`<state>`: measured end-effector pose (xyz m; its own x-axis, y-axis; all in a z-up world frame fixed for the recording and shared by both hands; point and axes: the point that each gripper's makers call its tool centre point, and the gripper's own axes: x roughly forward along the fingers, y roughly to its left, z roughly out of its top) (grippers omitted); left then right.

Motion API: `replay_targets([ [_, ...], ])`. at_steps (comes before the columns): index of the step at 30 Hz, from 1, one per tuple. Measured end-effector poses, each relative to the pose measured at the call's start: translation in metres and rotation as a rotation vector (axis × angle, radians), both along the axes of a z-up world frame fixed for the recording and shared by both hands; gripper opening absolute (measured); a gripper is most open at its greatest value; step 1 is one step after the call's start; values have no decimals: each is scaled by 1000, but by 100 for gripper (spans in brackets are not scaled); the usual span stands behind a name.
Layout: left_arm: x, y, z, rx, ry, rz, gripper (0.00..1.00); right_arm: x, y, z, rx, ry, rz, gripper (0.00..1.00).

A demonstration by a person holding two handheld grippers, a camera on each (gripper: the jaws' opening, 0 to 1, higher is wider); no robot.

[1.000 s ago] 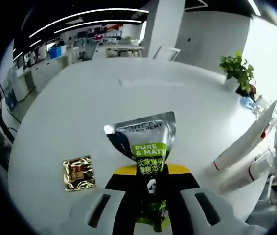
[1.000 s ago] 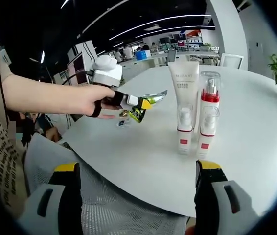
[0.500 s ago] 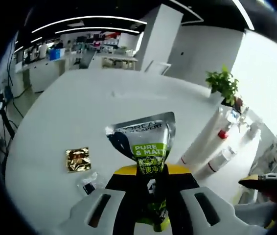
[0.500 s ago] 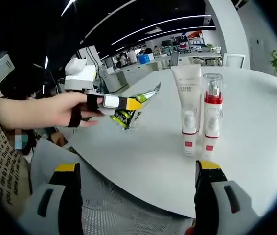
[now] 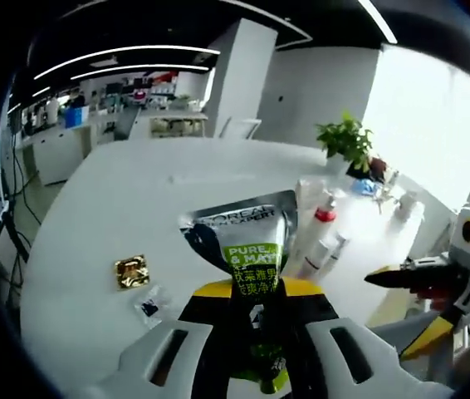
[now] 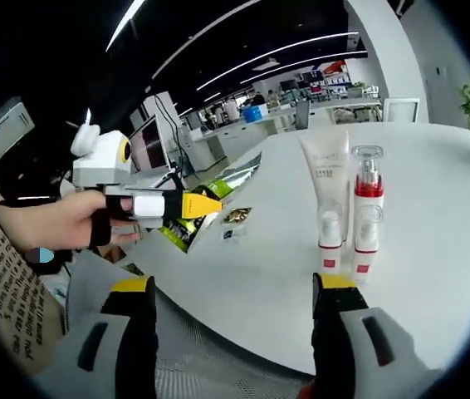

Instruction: Arrange the skincare products in the storage area until every visible bottle or jar stands upright without overlapping.

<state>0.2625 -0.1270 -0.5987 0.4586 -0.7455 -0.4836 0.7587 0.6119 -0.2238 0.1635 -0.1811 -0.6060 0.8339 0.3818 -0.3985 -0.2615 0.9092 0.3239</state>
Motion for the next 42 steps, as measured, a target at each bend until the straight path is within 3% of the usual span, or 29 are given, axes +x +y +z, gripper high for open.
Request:
replay_targets([
  [8, -24, -4, 30, -68, -47, -75, 15, 24, 8, 53, 127, -126, 11, 66],
  [12, -33, -4, 42, -72, -93, -105, 15, 34, 11, 69, 201, -157, 15, 64],
  [20, -40, -1, 62, -86, -150, -126, 15, 40, 25, 84, 310, -184, 54, 57],
  [21, -41, -1, 65, -74, -177, -138, 15, 42, 27, 87, 320, -188, 59, 56],
  [28, -49, 0, 73, -86, -186, -165, 16, 60, 20, 96, 411, -216, 17, 47],
  [32, -52, -1, 73, -85, -189, -188, 17, 65, 18, 101, 482, -224, -1, 24],
  [35, -52, -1, 69, -79, -184, -197, 21, 63, 21, 108, 625, -201, 12, 10],
  [39, -50, 1, 65, -94, -158, -204, 32, 61, 20, 104, 608, -190, 20, 5],
  [42, -51, 1, 63, -102, -153, -220, 42, 61, 18, 101, 644, -168, 24, 2],
])
